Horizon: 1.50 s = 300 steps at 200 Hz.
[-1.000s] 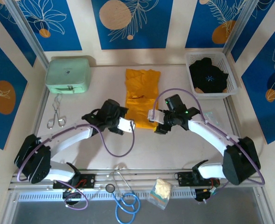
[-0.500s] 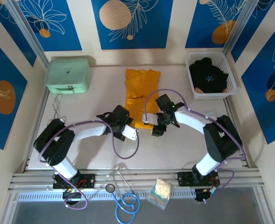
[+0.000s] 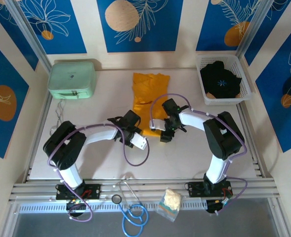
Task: Fold and stack the t-shirts
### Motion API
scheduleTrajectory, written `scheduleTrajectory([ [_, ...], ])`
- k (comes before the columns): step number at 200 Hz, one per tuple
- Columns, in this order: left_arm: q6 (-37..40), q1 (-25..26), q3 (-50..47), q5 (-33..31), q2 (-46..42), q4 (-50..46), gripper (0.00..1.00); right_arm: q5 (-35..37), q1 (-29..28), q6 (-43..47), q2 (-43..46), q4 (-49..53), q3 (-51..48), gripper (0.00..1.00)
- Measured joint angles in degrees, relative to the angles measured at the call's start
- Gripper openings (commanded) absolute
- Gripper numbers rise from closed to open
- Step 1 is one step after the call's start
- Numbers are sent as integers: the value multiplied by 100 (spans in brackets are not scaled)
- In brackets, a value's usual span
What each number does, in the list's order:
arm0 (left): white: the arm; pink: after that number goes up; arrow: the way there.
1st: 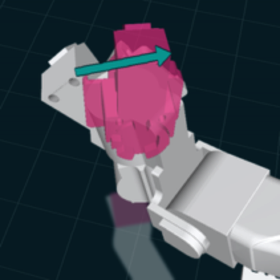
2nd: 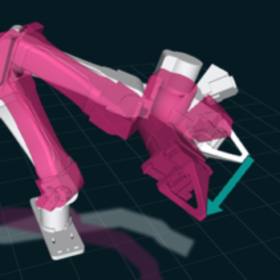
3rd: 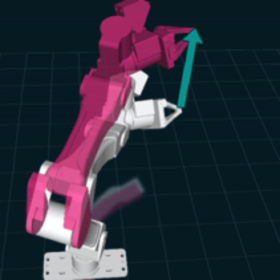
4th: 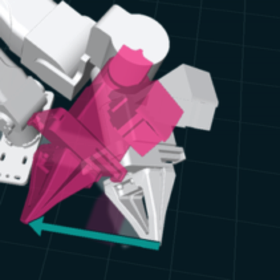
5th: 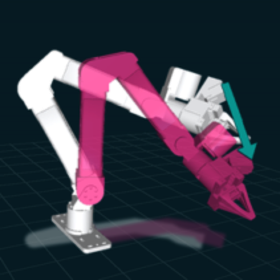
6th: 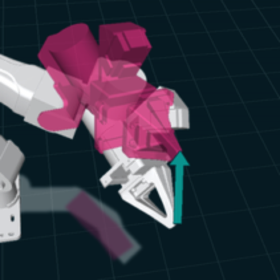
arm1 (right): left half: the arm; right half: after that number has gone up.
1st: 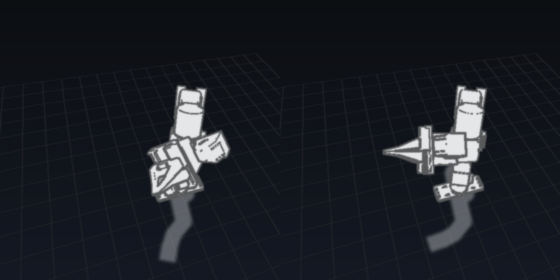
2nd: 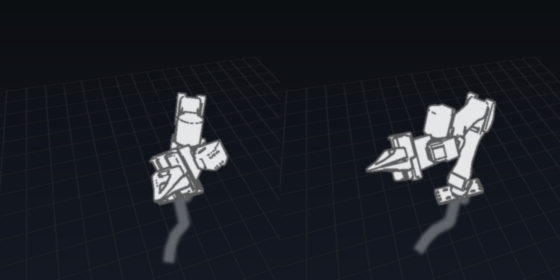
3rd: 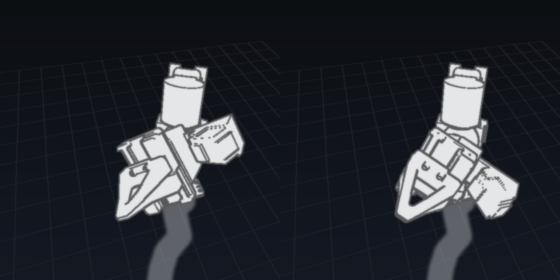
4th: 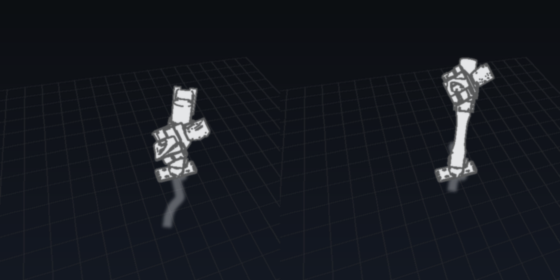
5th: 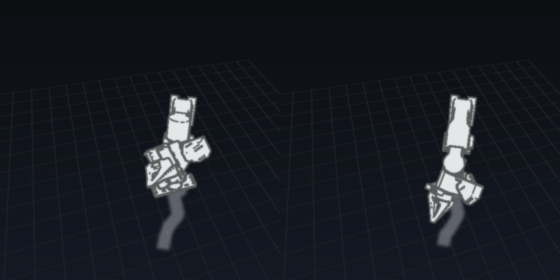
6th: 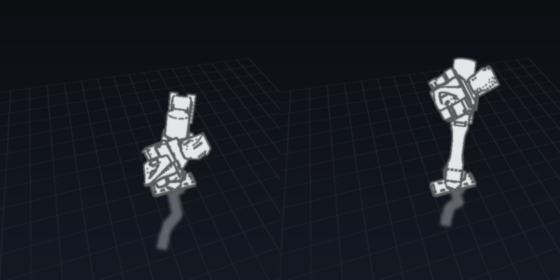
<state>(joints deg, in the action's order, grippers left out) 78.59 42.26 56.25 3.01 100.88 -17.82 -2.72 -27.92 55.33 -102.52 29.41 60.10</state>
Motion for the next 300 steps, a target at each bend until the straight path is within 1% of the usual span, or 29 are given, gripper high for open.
scheduleTrajectory([
  [17, 7, -15, 225, 22, 144, -273, 53, 15, 20, 17, -72, 2, 68, 58],
  [45, 63, -63, 763, 101, 490, -955, 46, 15, 20, 46, -199, 2, 232, 54],
  [64, 109, -96, 1145, 151, 730, -1399, 41, 15, 20, 68, -264, 9, 310, 54],
  [82, 103, -118, 1467, 146, 914, -1622, 41, 15, 20, 87, -271, 22, 323, 54],
  [93, 90, -125, 1519, 149, 907, -1700, 48, 15, 22, 92, -271, 22, 323, 53],
  [110, -4, -127, 1471, 127, 791, -1558, 57, 15, 31, 118, -271, 22, 323, 53],
  [123, -24, -127, 1320, 94, 669, -1362, 61, 15, 31, 129, -271, 22, 323, 53],
  [132, -20, -127, 1224, 52, 590, -1198, 61, 15, 31, 131, -271, 22, 323, 53],
  [153, 133, -223, 1163, -358, 579, -437, 61, 22, 31, 59, -271, -4, 323, 52],
  [188, 284, -365, 1202, -688, 715, 9, 61, 39, 98, 59, -282, -37, 354, 52],
  [225, 345, -439, 1248, -737, 708, -22, 63, 81, 109, 59, -282, -39, 356, 51],
  [273, 310, -553, 1180, -778, 131, -33, 63, 72, 105, 149, -282, 4, 356, 50],
  [300, 267, -573, 1176, -750, 87, -2, 63, 55, 105, 168, -282, 13, 354, 50],
])
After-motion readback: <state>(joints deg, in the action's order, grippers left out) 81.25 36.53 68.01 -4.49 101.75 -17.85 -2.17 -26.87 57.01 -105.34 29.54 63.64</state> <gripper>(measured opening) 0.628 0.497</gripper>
